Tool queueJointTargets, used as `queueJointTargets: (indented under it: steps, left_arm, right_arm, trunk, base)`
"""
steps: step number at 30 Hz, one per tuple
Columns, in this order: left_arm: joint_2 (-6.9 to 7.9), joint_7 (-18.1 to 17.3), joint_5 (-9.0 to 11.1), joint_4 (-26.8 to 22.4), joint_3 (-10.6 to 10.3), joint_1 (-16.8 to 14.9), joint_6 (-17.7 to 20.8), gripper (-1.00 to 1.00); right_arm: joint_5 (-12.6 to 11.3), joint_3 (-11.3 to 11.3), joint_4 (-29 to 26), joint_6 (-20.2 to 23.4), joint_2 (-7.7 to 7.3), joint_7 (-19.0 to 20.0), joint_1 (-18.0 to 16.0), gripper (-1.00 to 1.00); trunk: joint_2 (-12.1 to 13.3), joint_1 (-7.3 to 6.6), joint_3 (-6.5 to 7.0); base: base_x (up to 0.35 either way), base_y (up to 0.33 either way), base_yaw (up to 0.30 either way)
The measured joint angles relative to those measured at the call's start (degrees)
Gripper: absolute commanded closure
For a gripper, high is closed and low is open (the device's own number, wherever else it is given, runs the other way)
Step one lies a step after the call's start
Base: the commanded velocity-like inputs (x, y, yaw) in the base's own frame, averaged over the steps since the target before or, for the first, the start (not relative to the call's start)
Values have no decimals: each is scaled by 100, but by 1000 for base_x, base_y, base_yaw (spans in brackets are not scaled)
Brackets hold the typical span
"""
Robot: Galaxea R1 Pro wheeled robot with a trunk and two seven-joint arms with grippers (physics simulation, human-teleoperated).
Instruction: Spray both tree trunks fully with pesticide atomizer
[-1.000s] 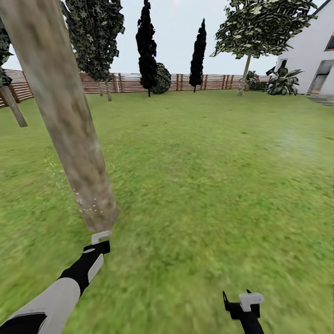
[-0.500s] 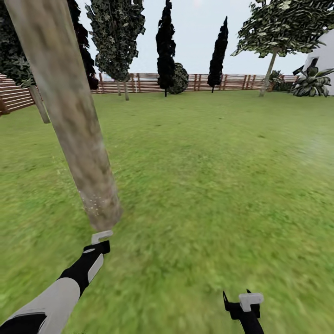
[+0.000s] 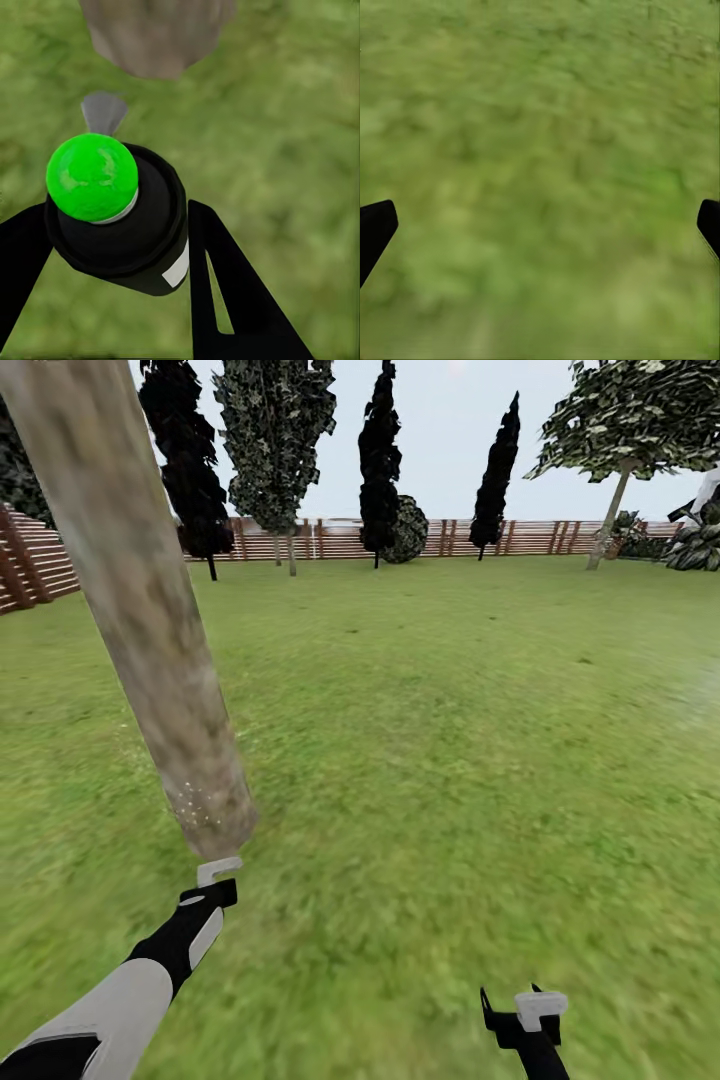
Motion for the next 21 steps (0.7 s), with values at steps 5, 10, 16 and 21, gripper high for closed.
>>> queueJointTargets:
  steps: [5,10,16,21]
  left_arm:
    - [1,0,0,1,0,0,-2,100]
    - [-2,0,0,3,0,0,-2,100]
    - [0,0,8,7,0,0,-2,100]
    - [-2,0,9,6,-2,0,-2,100]
  right_arm:
    - [0,0,0,0,0,0,0,-100]
    - [0,0,0,0,0,0,0,-100]
    - [0,0,0,0,0,0,0,-100]
    - [0,0,0,0,0,0,0,-100]
  trunk:
    - [0,0,0]
    - [0,0,0]
    - [0,0,0]
    - [0,0,0]
  base:
    - [120,-268,277]
    - [154,-262,277]
    - [187,-238,277]
    - [195,-228,277]
